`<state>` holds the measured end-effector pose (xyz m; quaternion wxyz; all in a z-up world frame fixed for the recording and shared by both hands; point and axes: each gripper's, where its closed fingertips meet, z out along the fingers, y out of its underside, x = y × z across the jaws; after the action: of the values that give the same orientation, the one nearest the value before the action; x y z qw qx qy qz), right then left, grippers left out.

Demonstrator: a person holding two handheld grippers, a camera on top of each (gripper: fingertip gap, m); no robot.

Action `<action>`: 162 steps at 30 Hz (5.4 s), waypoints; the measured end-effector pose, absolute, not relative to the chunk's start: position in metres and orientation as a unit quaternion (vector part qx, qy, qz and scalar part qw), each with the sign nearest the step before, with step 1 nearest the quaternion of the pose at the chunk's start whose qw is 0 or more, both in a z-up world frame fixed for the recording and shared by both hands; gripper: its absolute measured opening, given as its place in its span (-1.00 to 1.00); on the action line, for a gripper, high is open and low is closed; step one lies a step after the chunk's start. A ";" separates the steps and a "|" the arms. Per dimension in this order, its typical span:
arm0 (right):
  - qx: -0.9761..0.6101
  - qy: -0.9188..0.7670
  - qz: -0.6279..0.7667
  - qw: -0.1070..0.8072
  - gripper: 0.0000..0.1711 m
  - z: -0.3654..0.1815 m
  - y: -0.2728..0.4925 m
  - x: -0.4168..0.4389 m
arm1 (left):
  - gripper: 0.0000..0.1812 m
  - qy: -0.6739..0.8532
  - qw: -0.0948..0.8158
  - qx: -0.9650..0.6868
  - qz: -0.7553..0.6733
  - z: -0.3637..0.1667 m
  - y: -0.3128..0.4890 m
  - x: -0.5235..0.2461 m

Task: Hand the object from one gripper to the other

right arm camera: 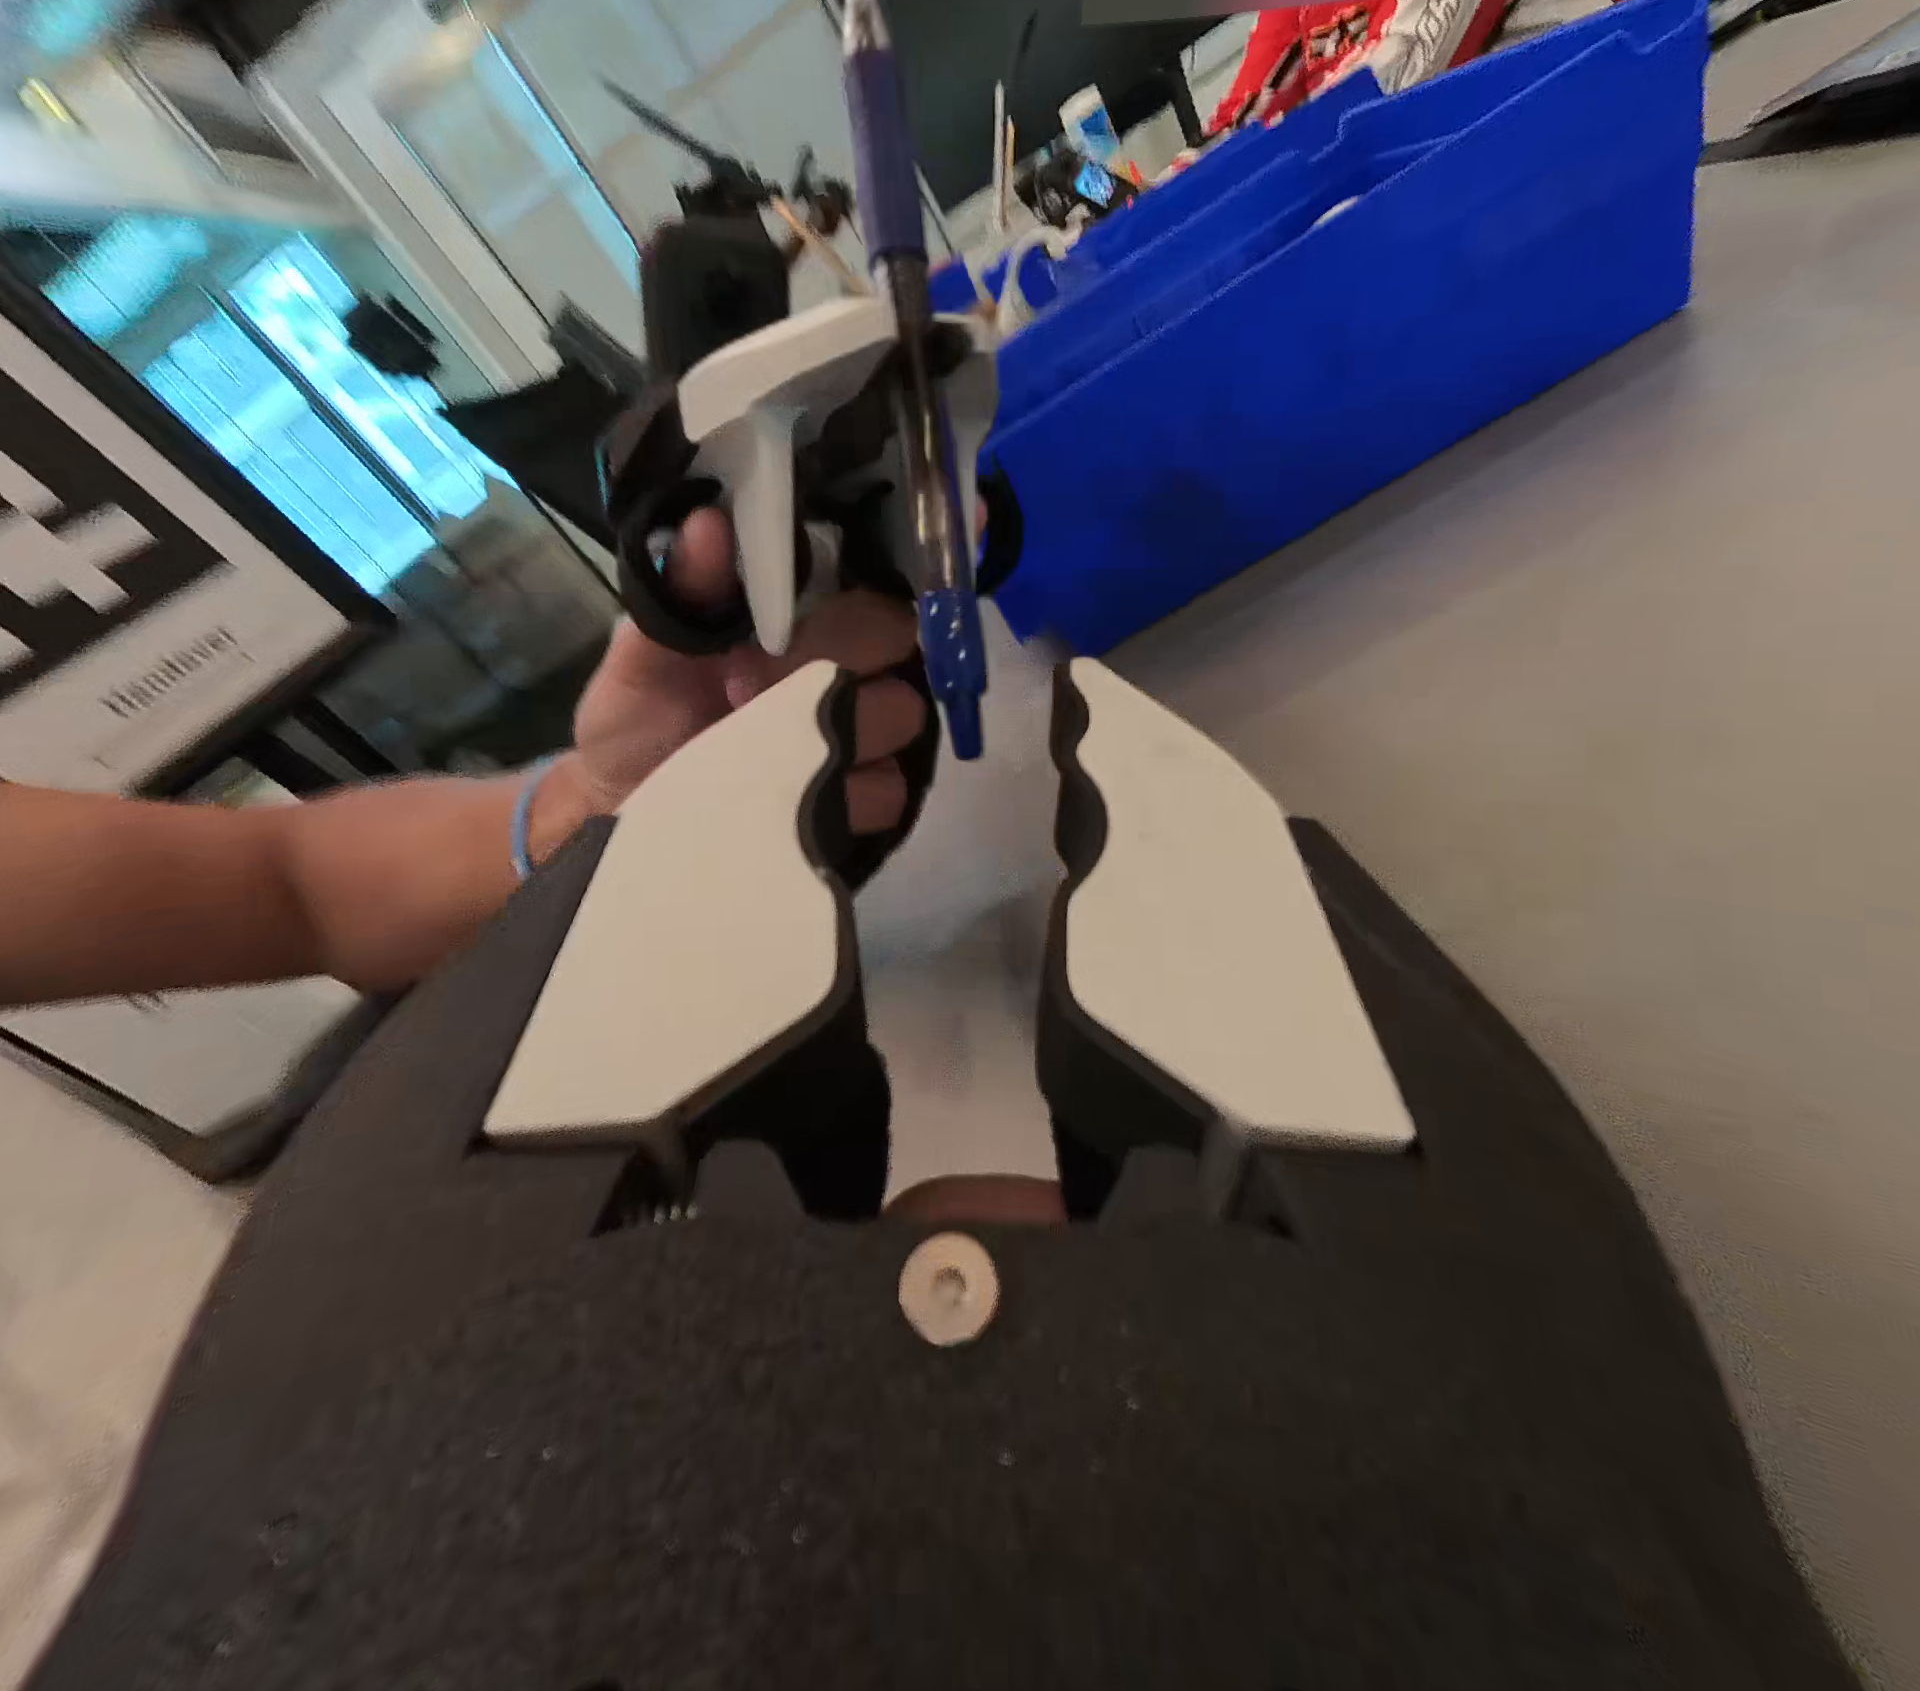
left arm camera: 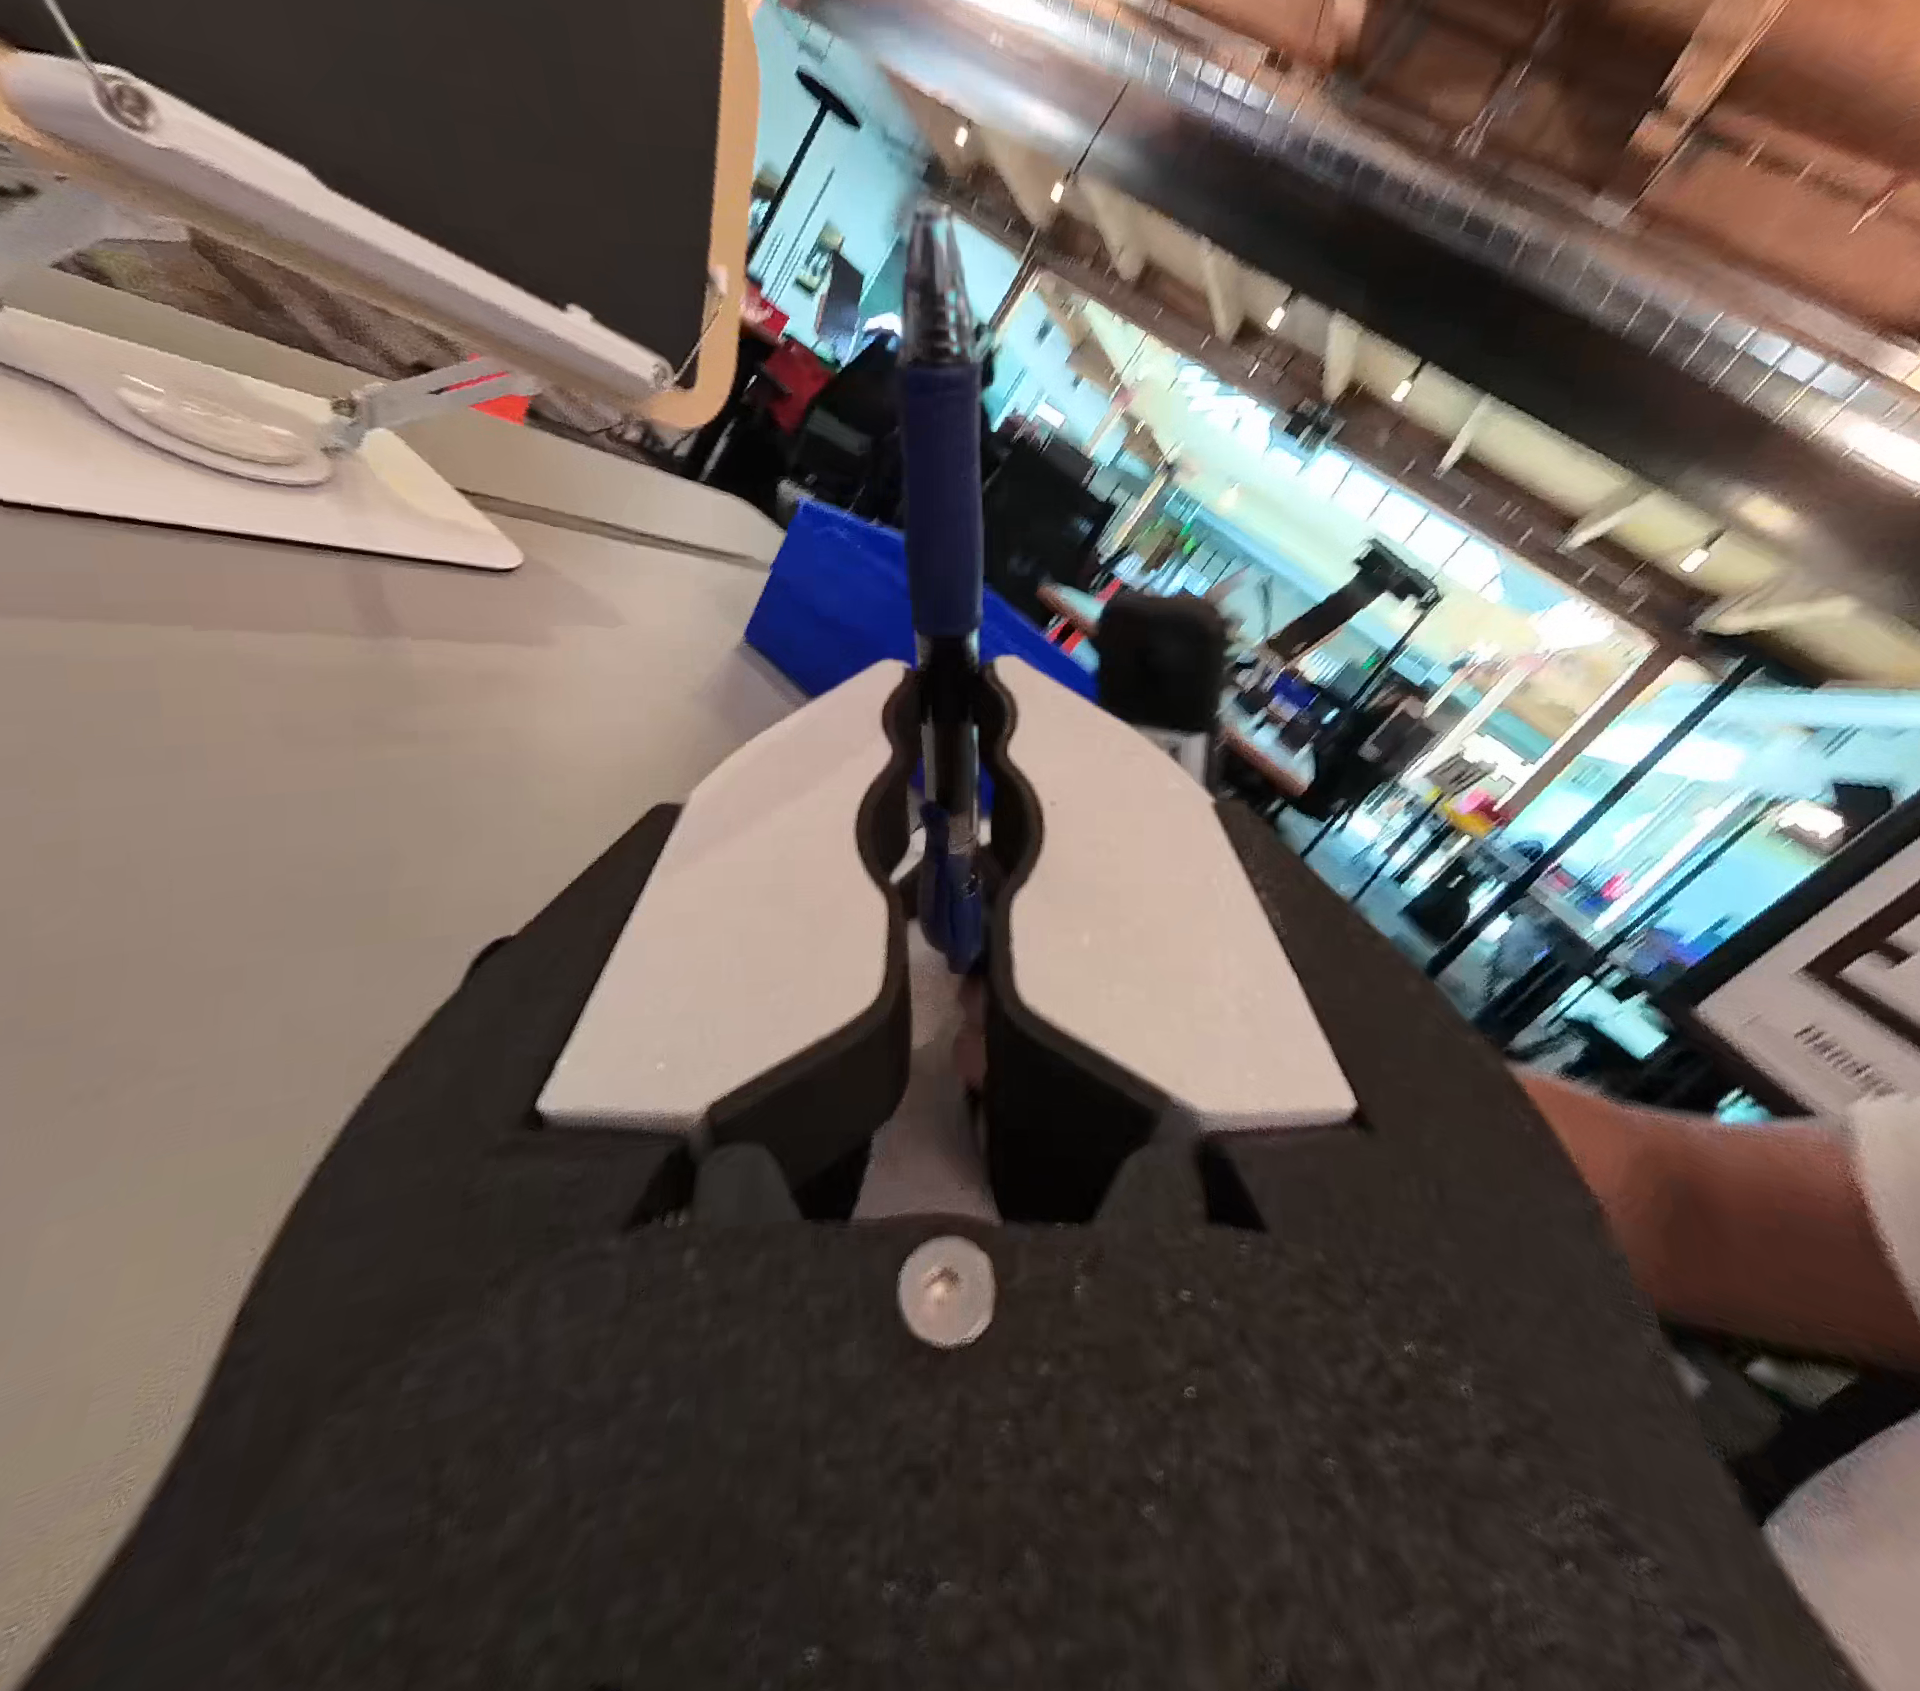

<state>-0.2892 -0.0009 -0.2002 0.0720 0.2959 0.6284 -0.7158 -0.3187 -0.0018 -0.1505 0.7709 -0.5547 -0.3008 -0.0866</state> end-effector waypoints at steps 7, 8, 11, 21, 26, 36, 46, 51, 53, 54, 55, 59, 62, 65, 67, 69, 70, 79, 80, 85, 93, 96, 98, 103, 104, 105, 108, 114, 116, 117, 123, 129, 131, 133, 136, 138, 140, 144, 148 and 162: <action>0.358 0.352 -0.824 0.262 -0.65 -0.166 0.008 -0.293 | -0.89 -0.314 0.823 -0.441 -0.173 -0.125 -0.008 -0.312; 0.351 0.347 -0.827 0.269 -0.66 -0.164 0.005 -0.290 | -0.89 -0.312 0.827 -0.435 -0.172 -0.122 -0.008 -0.310; 0.337 0.332 -0.836 0.280 -0.67 -0.158 0.002 -0.282 | -0.89 -0.308 0.839 -0.431 -0.126 -0.118 -0.009 -0.311; 0.349 0.278 -0.840 0.309 -0.83 -0.156 0.007 -0.286 | -0.89 -0.312 0.838 -0.431 -0.123 -0.124 0.001 -0.310; 0.335 0.306 -0.841 0.295 -0.84 -0.156 0.013 -0.286 | -0.89 -0.294 0.832 -0.457 -0.111 -0.124 0.004 -0.306; 0.315 0.523 -0.765 0.204 -0.84 -0.168 0.045 -0.303 | -0.45 -0.182 0.696 -0.694 -0.020 -0.146 -0.029 -0.306; 0.259 0.578 -0.725 0.270 -0.84 -0.174 0.045 -0.284 | -0.59 -0.155 0.656 -0.728 -0.127 -0.166 -0.013 -0.281; 0.253 0.583 -0.721 0.275 -0.84 -0.175 0.037 -0.280 | -0.75 -0.157 0.657 -0.725 -0.131 -0.167 -0.011 -0.279; 0.255 0.587 -0.718 0.274 -0.84 -0.178 0.036 -0.280 | -0.88 -0.151 0.657 -0.726 -0.131 -0.168 -0.010 -0.277; 0.258 0.586 -0.719 0.272 -0.84 -0.178 0.037 -0.282 | -0.88 -0.156 0.656 -0.728 -0.126 -0.169 -0.010 -0.279; 0.261 0.582 -0.722 0.269 -0.84 -0.177 0.038 -0.283 | -0.88 -0.156 0.652 -0.731 -0.126 -0.171 -0.009 -0.278; 0.270 0.580 -0.723 0.263 -0.84 -0.178 0.040 -0.287 | -0.88 -0.153 0.647 -0.739 -0.105 -0.174 -0.007 -0.280; 0.276 0.562 -0.748 0.218 -0.83 -0.173 0.043 -0.296 | -0.88 -0.163 0.664 -0.726 -0.075 -0.167 -0.004 -0.284; 0.309 0.526 -0.779 0.144 -0.50 -0.170 0.049 -0.310 | -0.88 -0.223 0.720 -0.654 -0.063 -0.148 -0.007 -0.298; 0.321 0.505 -0.793 0.113 -0.43 -0.167 0.043 -0.311 | -0.88 -0.264 0.769 -0.573 -0.102 -0.133 -0.010 -0.302; 0.314 0.491 -0.807 0.092 -0.42 -0.161 0.027 -0.302 | -0.88 -0.284 0.792 -0.516 -0.158 -0.128 -0.007 -0.297; 0.307 0.476 -0.820 0.082 -0.42 -0.154 0.019 -0.296 | -0.89 -0.288 0.797 -0.501 -0.176 -0.128 -0.003 -0.294; 0.323 0.383 -0.860 0.091 -0.71 -0.129 0.020 -0.289 | -0.88 -0.278 0.785 -0.496 -0.249 -0.143 0.035 -0.272; 0.322 0.392 -0.857 0.093 -0.74 -0.131 0.021 -0.289 | -0.88 -0.279 0.784 -0.500 -0.240 -0.144 0.036 -0.272; 0.362 0.437 -0.821 0.064 -0.88 -0.152 0.033 -0.307 | -0.74 -0.290 0.726 -0.621 -0.062 -0.168 0.030 -0.294; 0.402 0.607 -0.645 -0.233 -0.88 -0.178 0.091 -0.346 | -0.73 -0.298 0.620 -0.710 0.151 -0.193 -0.004 -0.327; 0.372 0.664 -0.540 -0.358 -0.88 -0.180 0.109 -0.352 | -0.73 -0.294 0.612 -0.717 0.156 -0.194 -0.002 -0.326; 0.338 0.699 -0.468 -0.422 -0.88 -0.183 0.114 -0.355 | -0.72 -0.286 0.613 -0.720 0.152 -0.193 0.002 -0.322; 0.230 0.771 -0.316 -0.503 -0.88 -0.206 0.101 -0.353 | -0.68 -0.230 0.626 -0.729 0.155 -0.184 0.017 -0.305; 0.205 0.778 -0.288 -0.519 -0.88 -0.209 0.097 -0.352 | -0.66 -0.219 0.628 -0.731 0.155 -0.183 0.020 -0.301; 0.178 0.783 -0.261 -0.537 -0.88 -0.211 0.091 -0.350 | -0.62 -0.211 0.627 -0.734 0.154 -0.183 0.022 -0.299; 0.104 0.779 -0.193 -0.587 -0.88 -0.213 0.078 -0.344 | -0.55 -0.205 0.624 -0.741 0.140 -0.186 0.028 -0.294; 0.071 0.774 -0.180 -0.603 -0.88 -0.212 0.060 -0.335 | -0.60 -0.192 0.622 -0.750 0.119 -0.190 0.033 -0.289; 0.063 0.771 -0.181 -0.607 -0.88 -0.210 0.056 -0.332 | -0.66 -0.182 0.613 -0.760 0.117 -0.195 0.036 -0.286; 0.060 0.770 -0.180 -0.609 -0.88 -0.209 0.055 -0.331 | -0.74 -0.179 0.607 -0.765 0.120 -0.197 0.037 -0.285; 0.055 0.756 -0.222 -0.613 -0.87 -0.206 0.050 -0.327 | -0.83 -0.157 0.597 -0.768 0.168 -0.190 0.034 -0.285; 0.154 0.769 -0.369 -0.499 -0.48 -0.197 0.056 -0.326 | -0.83 -0.212 0.643 -0.719 0.161 -0.170 0.008 -0.306; 0.196 0.763 -0.433 -0.439 -0.42 -0.199 0.058 -0.328 | -0.83 -0.247 0.667 -0.691 0.131 -0.165 -0.005 -0.315; 0.252 0.745 -0.525 -0.326 -0.39 -0.201 0.053 -0.324 | -0.83 -0.274 0.703 -0.651 0.084 -0.157 -0.015 -0.319; 0.329 0.651 -0.678 -0.094 -0.36 -0.187 0.035 -0.312 | -0.83 -0.287 0.751 -0.594 0.026 -0.143 -0.023 -0.319; 0.346 0.549 -0.758 0.058 -0.27 -0.166 0.024 -0.300 | -0.84 -0.281 0.772 -0.570 -0.009 -0.136 -0.021 -0.313; 0.332 0.459 -0.807 0.167 -0.31 -0.147 0.021 -0.289 | -0.84 -0.271 0.782 -0.560 -0.041 -0.133 -0.013 -0.304; 0.304 0.363 -0.846 0.247 -0.50 -0.130 0.022 -0.277 | -0.84 -0.253 0.797 -0.539 -0.101 -0.128 0.005 -0.286; 0.298 0.355 -0.851 0.247 -0.59 -0.128 0.018 -0.274 | -0.83 -0.244 0.794 -0.545 -0.117 -0.131 0.020 -0.274; 0.311 0.418 -0.839 0.154 -0.86 -0.133 0.050 -0.293 | -0.39 -0.247 0.713 -0.653 0.066 -0.147 -0.008 -0.278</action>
<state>-0.2927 0.0498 -0.1330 0.1544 0.3114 0.4182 -0.8392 -0.2776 -0.0076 -0.1469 0.7126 -0.6535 -0.2466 0.0665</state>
